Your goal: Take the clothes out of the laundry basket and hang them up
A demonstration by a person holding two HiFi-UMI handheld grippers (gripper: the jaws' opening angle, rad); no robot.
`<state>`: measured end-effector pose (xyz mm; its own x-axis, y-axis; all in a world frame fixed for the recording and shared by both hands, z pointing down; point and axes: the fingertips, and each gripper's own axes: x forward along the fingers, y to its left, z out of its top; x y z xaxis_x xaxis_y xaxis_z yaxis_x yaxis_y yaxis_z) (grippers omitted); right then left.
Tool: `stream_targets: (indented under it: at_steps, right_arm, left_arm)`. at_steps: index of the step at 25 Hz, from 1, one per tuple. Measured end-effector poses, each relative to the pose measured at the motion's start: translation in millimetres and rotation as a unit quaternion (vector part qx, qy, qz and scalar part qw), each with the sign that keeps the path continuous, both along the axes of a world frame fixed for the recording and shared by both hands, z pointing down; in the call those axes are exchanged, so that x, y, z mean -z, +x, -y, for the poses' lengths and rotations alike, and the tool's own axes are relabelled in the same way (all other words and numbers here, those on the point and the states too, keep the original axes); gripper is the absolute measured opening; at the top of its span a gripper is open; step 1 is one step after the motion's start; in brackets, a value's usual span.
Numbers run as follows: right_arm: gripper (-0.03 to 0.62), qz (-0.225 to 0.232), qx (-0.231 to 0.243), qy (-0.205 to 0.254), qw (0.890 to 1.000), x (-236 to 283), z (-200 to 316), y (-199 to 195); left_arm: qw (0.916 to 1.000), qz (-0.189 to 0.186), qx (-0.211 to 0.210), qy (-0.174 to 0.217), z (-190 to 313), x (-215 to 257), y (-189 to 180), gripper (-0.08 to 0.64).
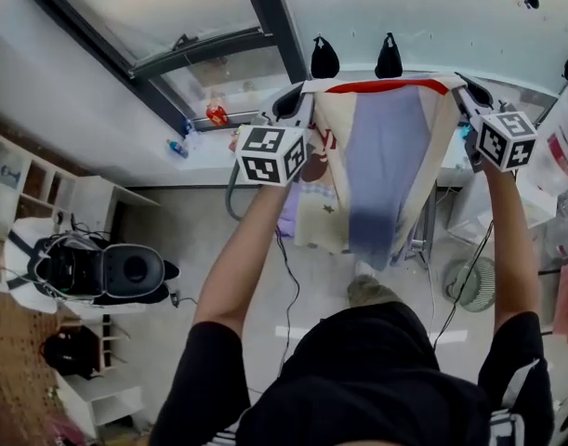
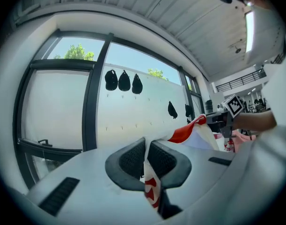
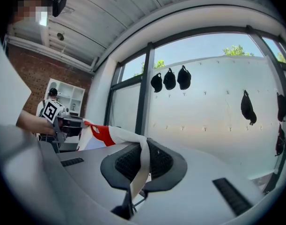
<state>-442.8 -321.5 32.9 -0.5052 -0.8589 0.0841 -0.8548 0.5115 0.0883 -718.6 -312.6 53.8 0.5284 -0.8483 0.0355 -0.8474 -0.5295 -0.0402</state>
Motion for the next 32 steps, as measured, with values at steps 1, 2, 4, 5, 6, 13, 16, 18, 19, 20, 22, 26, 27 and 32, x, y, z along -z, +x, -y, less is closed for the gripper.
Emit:
stream_targets:
  at_steps: [1,2,4,5,6,13,16,18,19,20,22,26,27,32]
  right_arm:
    - [0.005,0.003,-0.002,-0.006,1.000,-8.1,19.0,6.5]
    - [0.005,0.004,-0.003,-0.014,1.000,-17.7,38.1,13.5]
    - [0.005,0.004,-0.007,-0.033,0.999,-41.7,76.0,27.2]
    - [0.005,0.004,-0.009,-0.045,0.999,-56.3,94.2,32.8]
    - [0.005,0.005,-0.011,-0.059,0.998,-73.3,110.9,36.9]
    - [0.005,-0.019,-0.012,-0.181,0.983,-245.7,174.6,48.7]
    - [0.005,-0.009,-0.018,-0.221,0.975,-310.1,182.7,55.5]
    - [0.006,-0.002,-0.032,-0.243,0.970,-343.8,182.5,61.7]
    - [0.006,-0.001,-0.042,-0.252,0.967,-357.2,184.2,66.0]
    - [0.006,-0.001,-0.050,-0.261,0.964,-368.8,187.3,69.9]
    - [0.006,-0.004,-0.060,-0.274,0.960,-387.3,193.1,72.5]
    - [0.038,-0.001,-0.055,-0.290,0.955,-403.2,194.0,66.9]
    - [0.073,0.003,-0.052,-0.294,0.955,-403.5,193.3,65.7]
    - [0.221,-0.006,-0.057,-0.319,0.946,-406.6,187.9,73.5]
  left_arm:
    - [1.0000,0.006,-0.001,-0.008,19.6,-8.2,6.0,0.009]
    - [0.9998,0.010,-0.002,-0.017,39.2,-17.9,12.5,0.009]
    - [0.9991,0.015,-0.007,-0.039,78.0,-41.1,25.9,0.009]
    - [0.9985,0.017,-0.009,-0.050,96.6,-54.3,31.9,0.009]
    - [0.9978,0.021,-0.010,-0.062,113.9,-69.1,37.2,0.009]
    - [0.9748,0.066,-0.043,-0.209,190.0,-237.1,71.6,0.009]
    - [0.9603,0.082,-0.059,-0.260,197.8,-302.3,76.6,0.009]
    - [0.9546,0.099,-0.062,-0.274,194.7,-331.0,77.3,0.011]
    - [0.9533,0.102,-0.063,-0.277,195.1,-341.1,79.1,0.011]
    - [0.9524,0.103,-0.064,-0.280,197.2,-349.5,81.8,0.011]
    - [0.9493,0.107,-0.064,-0.288,201.7,-364.6,86.2,0.011]
    - [0.9406,0.113,-0.065,-0.313,202.2,-383.9,90.7,0.108]
    - [0.9395,0.109,-0.067,-0.318,201.6,-385.6,91.5,0.117]
    - [0.9441,0.091,-0.067,-0.310,196.7,-381.3,90.5,0.196]
